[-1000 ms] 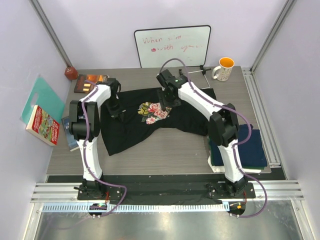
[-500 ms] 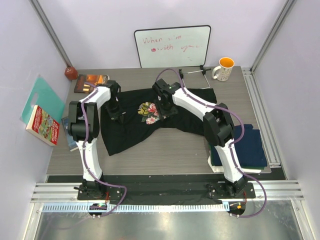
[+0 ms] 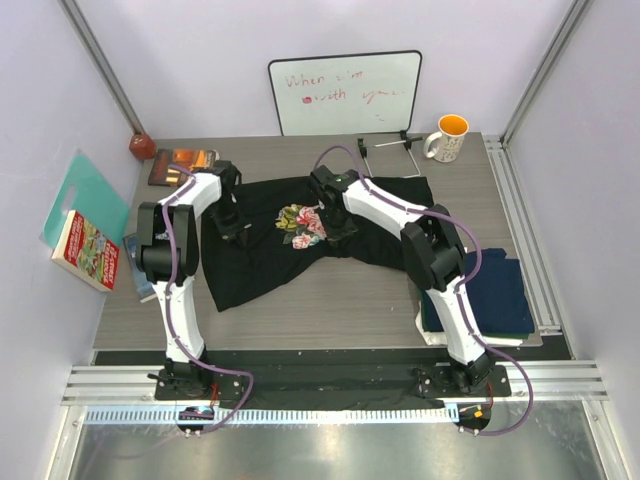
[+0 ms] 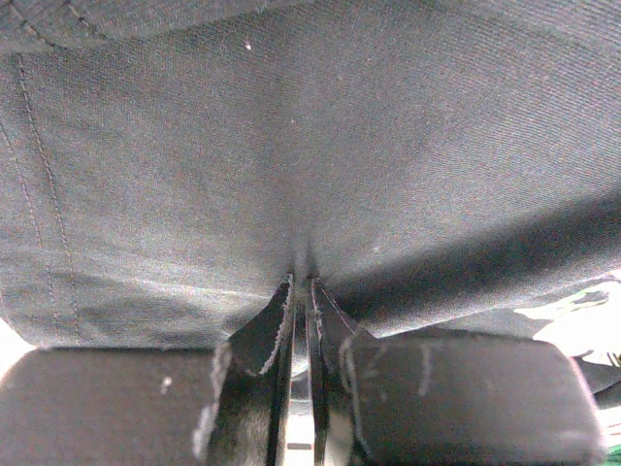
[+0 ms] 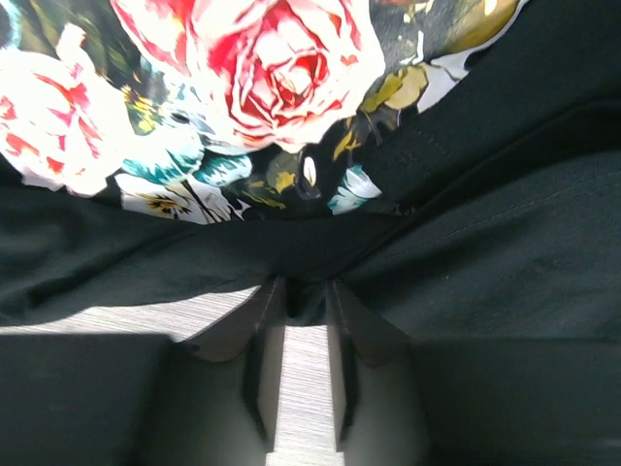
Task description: Fold and stack the t-shirts
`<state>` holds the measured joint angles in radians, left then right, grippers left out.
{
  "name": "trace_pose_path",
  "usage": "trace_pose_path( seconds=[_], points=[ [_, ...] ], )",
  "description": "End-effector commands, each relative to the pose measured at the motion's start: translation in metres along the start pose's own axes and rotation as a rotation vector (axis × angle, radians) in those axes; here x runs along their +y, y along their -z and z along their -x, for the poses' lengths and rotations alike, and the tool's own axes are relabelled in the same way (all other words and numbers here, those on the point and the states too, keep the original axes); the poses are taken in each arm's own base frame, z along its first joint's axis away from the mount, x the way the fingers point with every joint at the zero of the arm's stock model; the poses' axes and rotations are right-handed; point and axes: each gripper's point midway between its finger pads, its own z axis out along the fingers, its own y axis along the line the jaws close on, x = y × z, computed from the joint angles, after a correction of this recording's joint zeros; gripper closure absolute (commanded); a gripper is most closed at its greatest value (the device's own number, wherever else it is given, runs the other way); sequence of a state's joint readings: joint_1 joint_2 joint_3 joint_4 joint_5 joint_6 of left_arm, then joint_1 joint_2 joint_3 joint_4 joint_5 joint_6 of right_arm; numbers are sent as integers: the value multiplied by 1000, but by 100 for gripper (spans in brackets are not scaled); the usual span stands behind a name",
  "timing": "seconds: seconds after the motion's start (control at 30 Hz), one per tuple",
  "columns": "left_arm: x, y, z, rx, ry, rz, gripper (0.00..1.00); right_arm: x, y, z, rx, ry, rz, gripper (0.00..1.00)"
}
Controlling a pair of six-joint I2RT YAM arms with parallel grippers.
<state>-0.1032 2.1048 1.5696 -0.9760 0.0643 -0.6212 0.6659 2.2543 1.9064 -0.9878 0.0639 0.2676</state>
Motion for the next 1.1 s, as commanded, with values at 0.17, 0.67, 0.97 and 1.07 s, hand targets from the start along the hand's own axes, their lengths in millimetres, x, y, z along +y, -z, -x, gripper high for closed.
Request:
trace_pose_path(
  seconds=[0.17,0.67,0.97,1.07],
  points=[
    [-4,13,8,-50,15,-31,91,-6,13,-1,-9,14,-26,99],
    [-10,14,12,-52,5,-50,91,-29,127,-12,-180,-76,-54,99],
    [-15,18,17,-54,-30,-58,91,-53,184,-3,-330,-101,-139,99],
    [-15,20,17,-57,-41,-57,91,-70,195,2,-362,-100,-225,99]
  ],
)
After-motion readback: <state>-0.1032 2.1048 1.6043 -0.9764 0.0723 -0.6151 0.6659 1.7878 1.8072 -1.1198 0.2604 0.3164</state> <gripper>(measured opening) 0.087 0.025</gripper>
